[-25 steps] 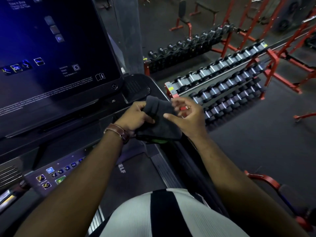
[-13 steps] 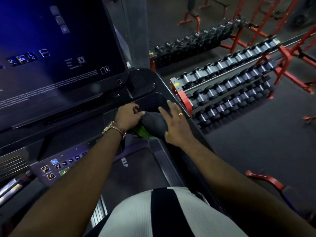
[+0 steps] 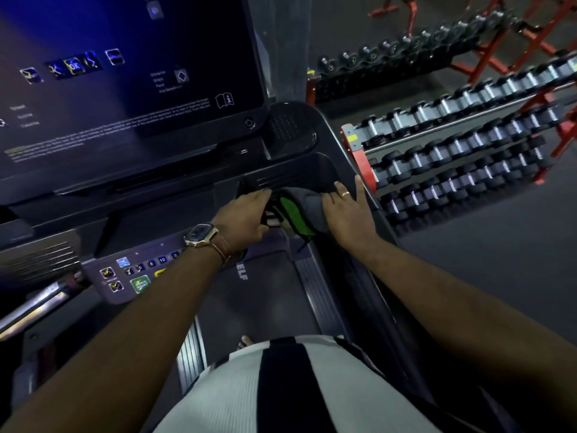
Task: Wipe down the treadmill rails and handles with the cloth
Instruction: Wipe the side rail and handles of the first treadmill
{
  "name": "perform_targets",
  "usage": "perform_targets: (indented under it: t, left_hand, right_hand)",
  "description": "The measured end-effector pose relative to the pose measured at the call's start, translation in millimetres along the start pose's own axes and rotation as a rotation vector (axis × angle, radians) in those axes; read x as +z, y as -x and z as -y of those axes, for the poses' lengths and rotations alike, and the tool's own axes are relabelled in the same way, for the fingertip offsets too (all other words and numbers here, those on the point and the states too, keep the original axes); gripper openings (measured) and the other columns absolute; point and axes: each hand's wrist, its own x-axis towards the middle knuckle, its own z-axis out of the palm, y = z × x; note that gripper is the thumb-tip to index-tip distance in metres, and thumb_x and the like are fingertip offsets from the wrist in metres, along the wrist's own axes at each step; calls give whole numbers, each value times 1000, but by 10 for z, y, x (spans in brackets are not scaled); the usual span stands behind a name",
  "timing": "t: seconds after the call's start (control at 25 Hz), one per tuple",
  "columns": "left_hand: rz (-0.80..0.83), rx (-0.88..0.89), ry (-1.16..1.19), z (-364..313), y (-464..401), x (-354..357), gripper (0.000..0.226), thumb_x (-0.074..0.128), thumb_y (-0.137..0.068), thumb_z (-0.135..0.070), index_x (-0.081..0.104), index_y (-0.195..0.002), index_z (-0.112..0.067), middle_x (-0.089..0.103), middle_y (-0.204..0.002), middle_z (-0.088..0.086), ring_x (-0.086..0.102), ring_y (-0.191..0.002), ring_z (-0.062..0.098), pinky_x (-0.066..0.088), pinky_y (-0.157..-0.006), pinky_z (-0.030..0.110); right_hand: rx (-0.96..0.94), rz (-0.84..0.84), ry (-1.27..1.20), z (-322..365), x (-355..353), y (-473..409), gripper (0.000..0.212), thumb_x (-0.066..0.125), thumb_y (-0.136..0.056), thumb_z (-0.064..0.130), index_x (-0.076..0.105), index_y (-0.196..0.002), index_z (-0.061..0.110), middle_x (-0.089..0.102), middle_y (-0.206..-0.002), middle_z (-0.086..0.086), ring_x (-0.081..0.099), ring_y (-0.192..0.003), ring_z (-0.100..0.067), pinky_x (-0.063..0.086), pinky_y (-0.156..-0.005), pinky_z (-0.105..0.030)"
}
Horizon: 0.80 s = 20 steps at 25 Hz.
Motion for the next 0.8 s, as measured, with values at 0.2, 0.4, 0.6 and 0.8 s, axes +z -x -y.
perform_targets:
  t: [0.2, 0.4, 0.6, 0.8]
  left_hand:
    - [-91, -52, 49, -91, 36, -99, 79, 69, -74, -5, 34, -145, -13, 45, -141, 8, 51, -122, 32, 47, -97, 44]
    - [-49, 0, 29, 1, 2, -186, 69, 70, -66, -4, 48, -131, -12, 57, -120, 9, 55, -111, 30, 48, -92, 39]
    - [-86, -121, 287, 2, 35, -238, 76, 66, -68, 3, 43, -140, -8, 58, -128, 13, 55, -118, 29, 49, -98, 38]
    - [-139, -232, 350, -95, -102, -294, 56, 52, -81, 1, 51, -135, -13, 57, -131, 6, 51, -122, 23, 39, -94, 24]
  right_hand:
    - [-92, -54, -231, 512, -70, -204, 66, 65, -83, 20, 42, -145, 22, 63, -123, 2, 59, -91, -23, 47, -78, -38]
    - [-45, 90, -141, 176, -140, -185, 33, 73, -71, 19, 57, -100, 21, 65, -85, 1, 61, -82, -26, 42, -76, -38]
    - [2, 253, -204, 472, -313, -441, 35, 75, -61, 19, 56, -91, 20, 67, -83, -2, 65, -77, -28, 44, -62, -33]
    - [83, -157, -391, 1180, -293, -307, 32, 49, -85, 23, 64, -113, 15, 67, -100, -5, 60, -91, -28, 42, -77, -41]
